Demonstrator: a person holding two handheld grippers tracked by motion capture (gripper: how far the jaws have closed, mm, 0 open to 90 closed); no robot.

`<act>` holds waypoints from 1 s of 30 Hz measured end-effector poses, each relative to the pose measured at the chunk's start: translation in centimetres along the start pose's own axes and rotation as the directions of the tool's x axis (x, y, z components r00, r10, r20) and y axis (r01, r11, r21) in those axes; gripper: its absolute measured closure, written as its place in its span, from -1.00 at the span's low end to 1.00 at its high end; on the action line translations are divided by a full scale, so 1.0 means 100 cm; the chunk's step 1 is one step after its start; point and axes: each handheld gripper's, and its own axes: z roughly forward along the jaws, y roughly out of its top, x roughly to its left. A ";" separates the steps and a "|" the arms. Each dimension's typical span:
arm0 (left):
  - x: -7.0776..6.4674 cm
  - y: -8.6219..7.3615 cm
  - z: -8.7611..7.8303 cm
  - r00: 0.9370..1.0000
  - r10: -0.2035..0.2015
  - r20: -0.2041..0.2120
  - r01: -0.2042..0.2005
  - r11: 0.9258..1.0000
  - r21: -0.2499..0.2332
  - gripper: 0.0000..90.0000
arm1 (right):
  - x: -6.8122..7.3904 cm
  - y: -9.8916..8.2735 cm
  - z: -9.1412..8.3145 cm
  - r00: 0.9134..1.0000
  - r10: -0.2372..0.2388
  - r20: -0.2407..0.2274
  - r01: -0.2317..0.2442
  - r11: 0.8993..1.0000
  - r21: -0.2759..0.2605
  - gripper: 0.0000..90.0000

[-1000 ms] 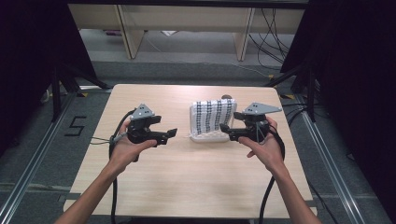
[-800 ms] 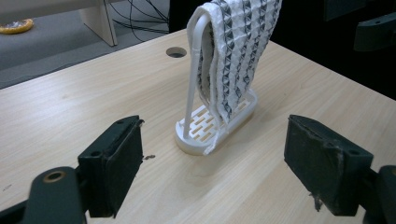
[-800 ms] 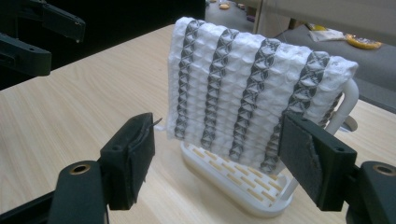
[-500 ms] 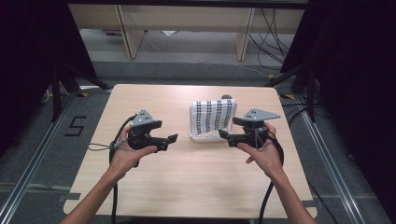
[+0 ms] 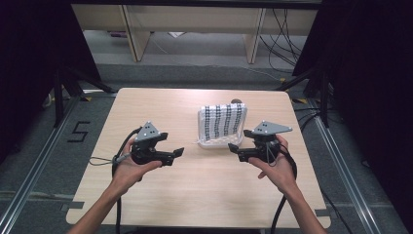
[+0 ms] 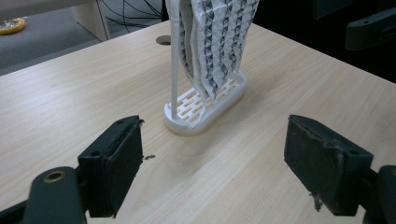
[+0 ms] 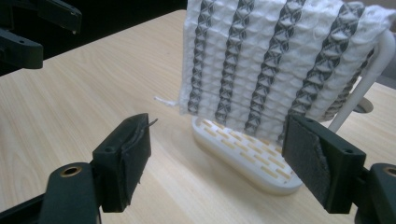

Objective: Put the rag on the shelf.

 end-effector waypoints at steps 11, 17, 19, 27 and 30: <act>-0.004 -0.016 -0.005 1.000 0.002 0.009 -0.002 1.000 0.014 -0.58 | 0.003 -0.012 -0.004 1.000 0.009 0.009 -0.009 1.000 0.012 -0.45; -0.006 -0.026 -0.004 1.000 0.003 0.002 -0.003 1.000 0.030 -0.58 | 0.004 -0.020 -0.005 1.000 0.000 0.004 0.000 0.999 0.032 -0.45; -0.005 -0.027 -0.004 1.000 -0.002 0.011 0.001 1.000 0.028 -0.58 | 0.004 -0.022 -0.005 1.000 -0.004 0.005 0.004 1.000 0.029 -0.45; -0.004 -0.038 -0.006 1.000 -0.003 0.000 0.003 0.999 0.048 -0.58 | 0.003 -0.035 -0.006 1.000 -0.013 0.013 0.012 0.999 0.034 -0.45; -0.005 -0.042 -0.007 1.000 -0.002 0.003 0.002 0.999 0.044 -0.58 | 0.006 -0.040 -0.008 1.000 0.018 0.003 -0.018 0.999 0.046 -0.45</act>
